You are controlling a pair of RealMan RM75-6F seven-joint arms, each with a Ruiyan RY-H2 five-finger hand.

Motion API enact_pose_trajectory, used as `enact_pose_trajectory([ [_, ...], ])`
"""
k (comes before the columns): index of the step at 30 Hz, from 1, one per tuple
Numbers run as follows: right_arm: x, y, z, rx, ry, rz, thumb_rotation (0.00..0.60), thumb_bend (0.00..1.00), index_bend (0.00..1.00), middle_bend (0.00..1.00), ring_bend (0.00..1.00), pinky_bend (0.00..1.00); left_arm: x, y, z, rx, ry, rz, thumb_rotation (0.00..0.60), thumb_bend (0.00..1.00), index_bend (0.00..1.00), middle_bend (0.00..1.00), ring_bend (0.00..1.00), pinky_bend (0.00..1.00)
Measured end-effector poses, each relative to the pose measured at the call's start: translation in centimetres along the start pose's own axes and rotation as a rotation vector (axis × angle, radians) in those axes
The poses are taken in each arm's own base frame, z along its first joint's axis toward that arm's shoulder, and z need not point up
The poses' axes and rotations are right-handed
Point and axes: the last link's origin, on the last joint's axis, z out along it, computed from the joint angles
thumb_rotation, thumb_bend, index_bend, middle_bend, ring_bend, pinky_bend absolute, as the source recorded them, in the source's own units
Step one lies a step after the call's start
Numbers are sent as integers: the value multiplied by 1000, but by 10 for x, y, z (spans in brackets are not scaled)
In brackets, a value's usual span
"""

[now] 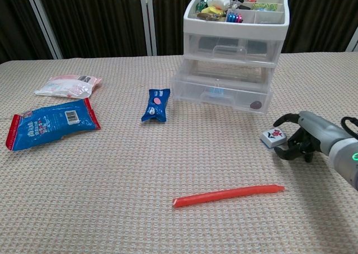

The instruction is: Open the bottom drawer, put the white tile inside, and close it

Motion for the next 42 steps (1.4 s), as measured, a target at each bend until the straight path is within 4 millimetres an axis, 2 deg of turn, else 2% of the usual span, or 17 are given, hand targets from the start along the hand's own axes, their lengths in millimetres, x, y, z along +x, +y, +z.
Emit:
enact_pose_trajectory([
  [6, -2, -1, 1, -5, 4, -4, 600, 344, 305, 844, 811, 601, 0, 0, 0, 1, 0, -2, 600, 136, 80, 0, 0, 0],
  [11, -2, -1, 2, -10, 14, -3, 600, 346, 481, 848, 811, 601, 0, 0, 0, 1, -1, -4, 600, 137, 80, 0, 0, 0],
  [13, -2, -1, 2, -8, 22, 0, 600, 345, 520, 849, 812, 601, 0, 0, 0, 1, 0, -4, 600, 137, 80, 0, 0, 0],
  [20, -1, -2, 0, 0, 33, 8, 600, 343, 553, 850, 813, 601, 0, 0, 0, 2, 0, -6, 600, 136, 80, 0, 0, 0],
  [26, 7, -3, -10, 18, 41, 49, 600, 344, 567, 850, 813, 601, 0, 0, 0, 1, 2, -7, 600, 136, 80, 0, 0, 0],
  [32, 26, 3, -29, 21, 41, 117, 600, 344, 573, 850, 813, 601, 1, 1, 1, -2, 13, -6, 600, 138, 80, 0, 0, 0],
  [36, 50, 10, -40, 24, 68, 146, 600, 345, 578, 850, 814, 601, 2, 1, 0, -3, 15, -9, 600, 137, 81, 0, 0, 0],
  [42, 80, -3, -50, 72, 120, 171, 600, 344, 581, 849, 813, 600, 2, 1, 0, -6, 19, -12, 600, 137, 80, 0, 0, 0],
])
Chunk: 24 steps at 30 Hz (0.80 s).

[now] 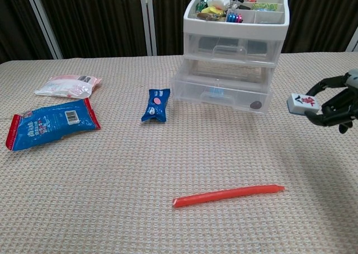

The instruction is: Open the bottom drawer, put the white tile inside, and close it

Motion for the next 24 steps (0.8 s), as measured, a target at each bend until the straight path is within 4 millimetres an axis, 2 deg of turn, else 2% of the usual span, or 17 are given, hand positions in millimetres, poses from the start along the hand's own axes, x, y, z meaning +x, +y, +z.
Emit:
enact_pose_trajectory([
  [4, 14, -19, 2, 39, 31, -13, 600, 344, 584, 849, 813, 597, 0, 0, 0, -4, 0, -2, 600, 137, 81, 0, 0, 0],
  [8, 20, -37, 11, 58, 50, -22, 600, 344, 584, 849, 813, 596, 0, 0, 0, -3, -1, -3, 600, 137, 81, 0, 0, 0],
  [15, 4, -63, 30, 44, 41, -34, 600, 344, 578, 850, 813, 594, 0, -1, 1, -2, -9, -10, 600, 137, 81, 0, 0, 0],
  [20, -8, -72, 40, 39, 41, -57, 600, 330, 570, 849, 813, 589, 0, -1, 1, -1, -13, -19, 600, 137, 81, 0, 0, 0],
  [24, -17, -76, 46, 33, 51, -78, 600, 276, 552, 849, 813, 589, 0, -2, 1, 0, -18, -23, 600, 137, 81, 0, 0, 0],
])
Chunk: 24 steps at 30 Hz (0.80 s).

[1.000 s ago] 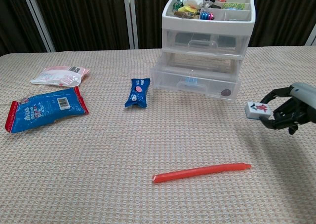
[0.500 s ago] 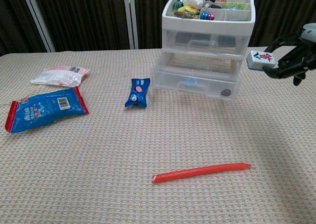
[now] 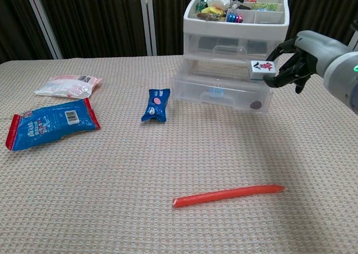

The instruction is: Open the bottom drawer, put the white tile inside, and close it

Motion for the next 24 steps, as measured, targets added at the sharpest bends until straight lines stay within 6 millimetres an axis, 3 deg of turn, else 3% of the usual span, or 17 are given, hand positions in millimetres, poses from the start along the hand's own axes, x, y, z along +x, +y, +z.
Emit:
enact_pose_trajectory([
  [10, -8, -9, 6, 8, 30, 2, 600, 173, 480, 831, 795, 575, 0, 1, -1, 1, -2, -1, 600, 139, 81, 0, 0, 0],
  [14, -8, -13, 4, 15, 33, 31, 600, 171, 467, 781, 742, 496, 0, 1, 0, 2, -2, -2, 600, 137, 80, 0, 0, 0],
  [20, -3, -19, -6, 54, 15, 101, 600, 172, 434, 504, 409, 287, 0, 0, 0, 3, 0, -3, 600, 137, 81, 0, 0, 0],
  [24, 6, -16, -20, 136, 9, 119, 600, 198, 408, 371, 211, 163, 0, 0, -1, 2, 2, -2, 600, 137, 80, 0, 0, 0],
])
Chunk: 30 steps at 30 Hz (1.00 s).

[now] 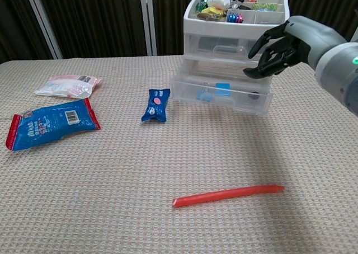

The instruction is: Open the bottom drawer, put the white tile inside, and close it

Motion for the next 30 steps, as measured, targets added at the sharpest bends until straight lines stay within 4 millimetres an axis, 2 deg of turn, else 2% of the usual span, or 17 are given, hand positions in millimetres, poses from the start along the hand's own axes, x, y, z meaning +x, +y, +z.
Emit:
enact_pose_trajectory([
  [4, 9, 10, -19, 105, -18, -63, 600, 216, 330, 231, 49, 49, 0, 0, 0, -1, 3, 1, 600, 137, 81, 0, 0, 0],
  [7, 15, 20, -33, 201, -23, -169, 600, 216, 231, 122, 3, 5, 0, 1, 0, -1, 5, 0, 600, 137, 80, 0, 0, 0],
  [10, 18, 35, -44, 306, -15, -326, 600, 216, 132, 14, 0, 0, 0, 2, 0, 0, 15, -1, 600, 138, 77, 0, 0, 0],
  [16, 15, 81, -57, 475, -1, -726, 600, 216, 59, 0, 0, 0, 1, 2, 1, 6, 37, -10, 600, 137, 75, 0, 0, 0],
  [21, 4, 102, -64, 591, 44, -1035, 600, 216, 13, 0, 0, 0, 2, 1, 1, 5, 49, -14, 600, 137, 73, 0, 0, 0],
  [24, -9, 107, -68, 641, 67, -1157, 600, 216, 1, 0, 0, 0, 2, 1, 1, 3, 53, -17, 600, 136, 73, 0, 0, 0],
  [30, -37, 103, -71, 685, 91, -1249, 600, 216, 0, 0, 0, 0, 2, 1, 1, 2, 57, -22, 600, 137, 73, 0, 0, 0],
])
